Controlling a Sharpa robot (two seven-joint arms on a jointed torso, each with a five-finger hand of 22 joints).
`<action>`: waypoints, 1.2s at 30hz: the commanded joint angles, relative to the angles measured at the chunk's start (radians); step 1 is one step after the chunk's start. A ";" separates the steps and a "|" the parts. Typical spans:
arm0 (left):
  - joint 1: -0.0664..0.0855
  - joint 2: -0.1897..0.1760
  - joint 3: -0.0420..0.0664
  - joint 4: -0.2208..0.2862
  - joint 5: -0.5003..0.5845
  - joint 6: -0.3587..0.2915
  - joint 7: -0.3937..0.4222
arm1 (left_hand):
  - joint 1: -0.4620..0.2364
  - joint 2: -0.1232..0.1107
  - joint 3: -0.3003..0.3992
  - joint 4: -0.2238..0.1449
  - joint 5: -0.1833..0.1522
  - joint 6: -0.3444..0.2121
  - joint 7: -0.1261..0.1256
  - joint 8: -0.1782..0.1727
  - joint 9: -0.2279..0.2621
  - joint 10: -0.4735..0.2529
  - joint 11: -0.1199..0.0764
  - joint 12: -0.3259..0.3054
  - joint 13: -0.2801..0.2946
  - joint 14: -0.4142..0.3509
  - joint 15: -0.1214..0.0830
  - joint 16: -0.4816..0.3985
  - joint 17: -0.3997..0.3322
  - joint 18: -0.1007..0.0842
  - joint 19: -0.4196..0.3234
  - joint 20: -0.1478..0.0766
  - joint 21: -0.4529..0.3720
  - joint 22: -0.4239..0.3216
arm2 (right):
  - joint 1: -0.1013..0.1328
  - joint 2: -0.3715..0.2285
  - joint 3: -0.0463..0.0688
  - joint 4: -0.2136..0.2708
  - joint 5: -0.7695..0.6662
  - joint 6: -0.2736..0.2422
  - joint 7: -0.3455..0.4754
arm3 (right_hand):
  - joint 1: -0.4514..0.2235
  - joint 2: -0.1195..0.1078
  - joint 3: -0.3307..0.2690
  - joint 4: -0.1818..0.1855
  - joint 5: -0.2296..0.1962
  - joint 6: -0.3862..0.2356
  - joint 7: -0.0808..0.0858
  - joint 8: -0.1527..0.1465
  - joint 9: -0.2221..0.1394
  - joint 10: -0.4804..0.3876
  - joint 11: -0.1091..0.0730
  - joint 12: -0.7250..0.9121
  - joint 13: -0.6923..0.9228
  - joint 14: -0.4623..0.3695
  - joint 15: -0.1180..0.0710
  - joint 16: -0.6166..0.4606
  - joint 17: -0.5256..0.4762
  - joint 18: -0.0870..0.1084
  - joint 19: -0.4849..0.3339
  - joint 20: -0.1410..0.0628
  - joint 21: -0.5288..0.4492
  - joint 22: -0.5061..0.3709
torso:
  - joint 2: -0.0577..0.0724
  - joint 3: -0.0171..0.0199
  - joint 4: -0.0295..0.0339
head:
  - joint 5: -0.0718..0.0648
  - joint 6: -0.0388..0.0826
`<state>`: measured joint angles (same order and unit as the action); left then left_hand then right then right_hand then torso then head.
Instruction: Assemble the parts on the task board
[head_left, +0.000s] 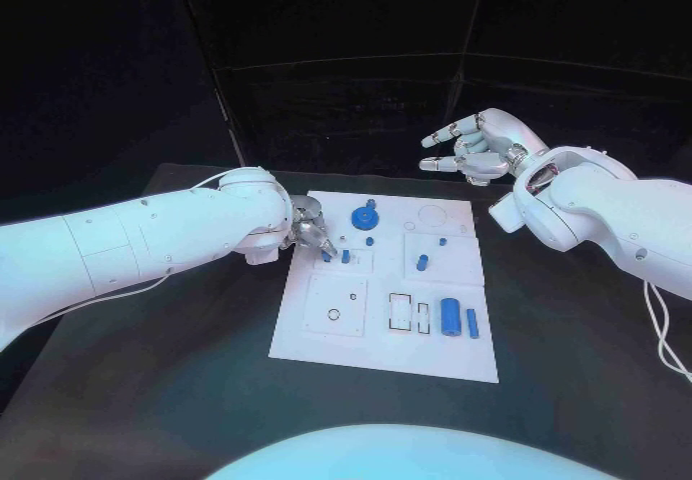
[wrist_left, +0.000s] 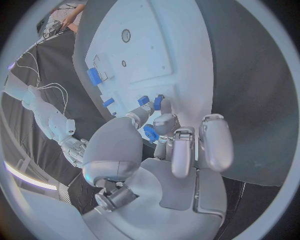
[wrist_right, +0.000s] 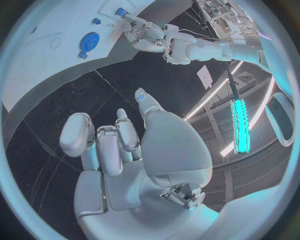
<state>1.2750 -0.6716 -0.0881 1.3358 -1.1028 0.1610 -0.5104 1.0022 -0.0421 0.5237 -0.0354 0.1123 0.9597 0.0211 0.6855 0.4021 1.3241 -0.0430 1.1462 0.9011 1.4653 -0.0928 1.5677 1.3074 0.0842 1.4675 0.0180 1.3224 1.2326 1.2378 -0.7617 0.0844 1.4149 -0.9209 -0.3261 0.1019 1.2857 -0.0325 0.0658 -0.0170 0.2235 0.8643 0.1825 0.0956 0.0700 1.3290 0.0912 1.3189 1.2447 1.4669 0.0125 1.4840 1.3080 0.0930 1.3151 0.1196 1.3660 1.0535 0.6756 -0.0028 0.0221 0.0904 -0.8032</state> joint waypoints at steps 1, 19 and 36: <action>-0.002 0.000 -0.002 0.001 -0.001 0.025 -0.007 | -0.007 0.002 -0.007 0.000 0.000 0.008 0.002 -0.002 0.000 0.007 -0.002 0.005 0.003 0.106 -0.006 0.003 0.263 -0.014 0.009 -0.007 0.004 0.002 | 0.002 0.000 0.001 0.001 0.002 0.004 0.007 | 0.001 0.005 -0.002 0.002 0.006 -0.007 -0.002 0.006 -0.001 -0.007 0.000 -0.003 -0.001 0.059 0.000 -0.003 0.057 0.005 -0.006 0.000 -0.006 -0.001 | 0.000 -0.0001 0.0008 | 0.000 0.000; -0.003 -0.001 -0.002 0.006 -0.001 0.004 -0.004 | 0.037 0.012 0.003 -0.026 0.007 0.018 -0.006 -0.005 -0.009 0.022 -0.010 0.016 0.022 0.106 -0.012 0.003 0.263 -0.017 0.014 -0.011 0.016 0.019 | 0.002 -0.001 0.001 0.001 0.002 0.003 0.008 | 0.000 0.005 -0.003 0.004 0.006 -0.007 -0.002 0.006 -0.001 -0.006 0.000 -0.002 -0.001 0.060 0.000 -0.003 0.058 0.005 -0.006 0.000 -0.006 -0.001 | 0.000 0.0001 0.0004 | 0.002 -0.002; -0.003 0.010 -0.002 0.002 -0.010 -0.015 -0.002 | 0.079 0.026 0.076 -0.064 0.049 0.030 -0.002 -0.009 -0.020 0.039 -0.008 0.021 0.042 0.106 -0.010 0.003 0.263 -0.022 0.021 -0.011 0.030 0.039 | 0.002 -0.001 0.001 0.002 0.002 0.003 0.008 | 0.000 0.005 -0.003 0.004 0.006 -0.007 -0.002 0.006 -0.001 -0.006 0.000 -0.002 -0.001 0.060 0.000 -0.003 0.058 0.005 -0.006 0.000 -0.006 -0.001 | 0.000 0.0008 -0.0003 | 0.001 -0.004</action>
<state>1.2744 -0.6644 -0.0888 1.3373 -1.1050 0.1470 -0.5108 1.0477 -0.0419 0.5593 -0.0623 0.1585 0.9798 0.0197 0.6812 0.3832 1.3561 -0.0500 1.1620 0.9422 1.4651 -0.0999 1.5677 1.3074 0.0685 1.4673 0.0111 1.3479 1.2711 1.2379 -0.7629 0.0844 1.4154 -0.9209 -0.3259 0.1024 1.2857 -0.0325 0.0658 -0.0170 0.2235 0.8643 0.1825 0.0956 0.0700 1.3290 0.0912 1.3189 1.2449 1.4669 0.0125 1.4840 1.3076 0.0930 1.3151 0.1196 1.3660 1.0536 0.6761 -0.0022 0.0216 0.0919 -0.8064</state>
